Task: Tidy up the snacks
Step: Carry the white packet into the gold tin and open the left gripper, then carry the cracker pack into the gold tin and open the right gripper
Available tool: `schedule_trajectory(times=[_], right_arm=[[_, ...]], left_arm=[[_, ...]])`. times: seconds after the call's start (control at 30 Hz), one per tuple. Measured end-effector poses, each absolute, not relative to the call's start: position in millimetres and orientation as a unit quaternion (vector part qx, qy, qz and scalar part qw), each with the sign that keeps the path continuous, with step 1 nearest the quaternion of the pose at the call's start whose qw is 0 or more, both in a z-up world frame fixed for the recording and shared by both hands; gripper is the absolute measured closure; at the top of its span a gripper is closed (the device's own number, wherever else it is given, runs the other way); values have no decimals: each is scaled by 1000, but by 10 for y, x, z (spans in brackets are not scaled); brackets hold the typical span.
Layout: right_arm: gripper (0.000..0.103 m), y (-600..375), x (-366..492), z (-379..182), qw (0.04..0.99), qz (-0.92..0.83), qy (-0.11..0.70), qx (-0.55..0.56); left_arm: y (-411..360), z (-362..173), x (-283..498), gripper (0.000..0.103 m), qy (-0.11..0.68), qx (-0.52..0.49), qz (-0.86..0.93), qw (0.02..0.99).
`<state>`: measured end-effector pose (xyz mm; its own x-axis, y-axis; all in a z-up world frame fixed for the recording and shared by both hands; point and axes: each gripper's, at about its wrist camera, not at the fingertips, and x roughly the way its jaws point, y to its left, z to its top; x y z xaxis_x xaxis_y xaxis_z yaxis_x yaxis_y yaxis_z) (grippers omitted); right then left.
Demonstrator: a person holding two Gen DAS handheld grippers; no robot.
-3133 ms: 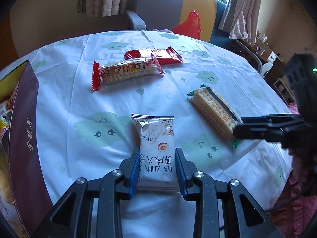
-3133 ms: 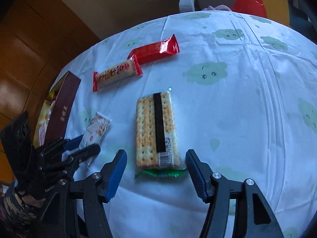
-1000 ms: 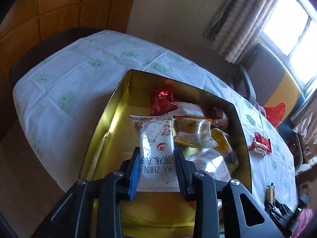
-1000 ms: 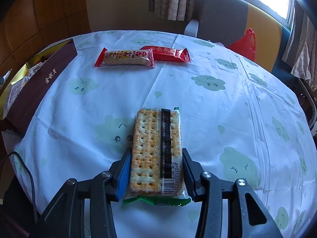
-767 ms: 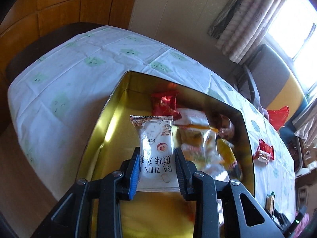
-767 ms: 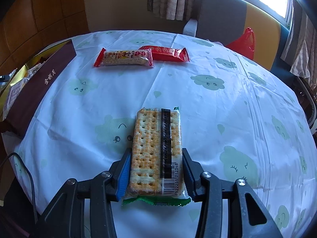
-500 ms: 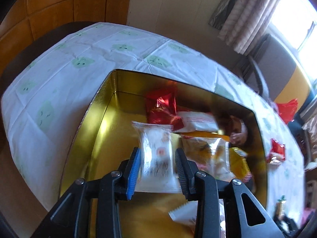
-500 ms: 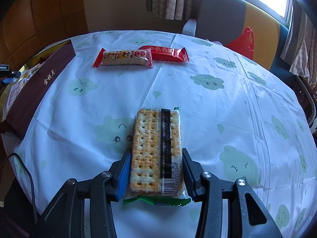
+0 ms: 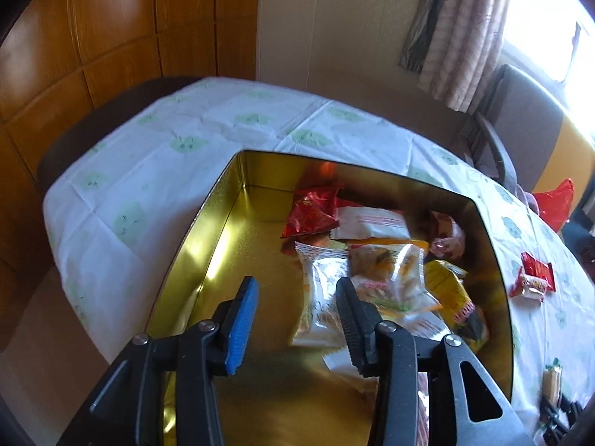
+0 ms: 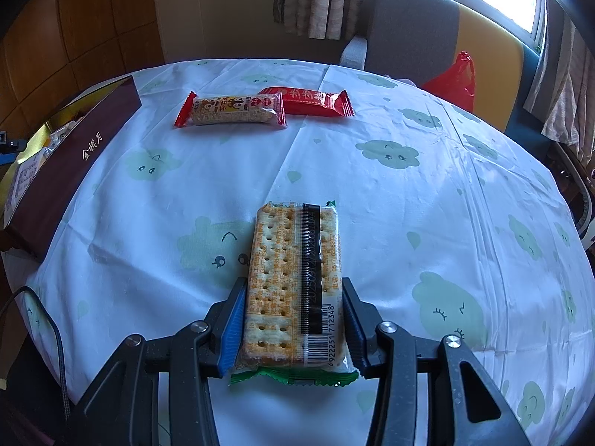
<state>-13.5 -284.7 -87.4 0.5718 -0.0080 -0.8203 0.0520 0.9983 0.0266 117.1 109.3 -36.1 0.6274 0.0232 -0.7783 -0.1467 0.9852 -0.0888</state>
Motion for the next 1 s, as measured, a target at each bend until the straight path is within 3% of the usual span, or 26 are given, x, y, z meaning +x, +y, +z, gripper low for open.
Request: schedule_trajectory(times=[0.37, 1.0], right_arm=[[55, -2831, -160, -870, 889, -23, 458, 23], [55, -2821, -151, -870, 887, -26, 461, 19]], left_arm=[[797, -151, 763, 57, 392, -24, 17, 919], [823, -157, 405, 56, 390, -33, 18, 920]])
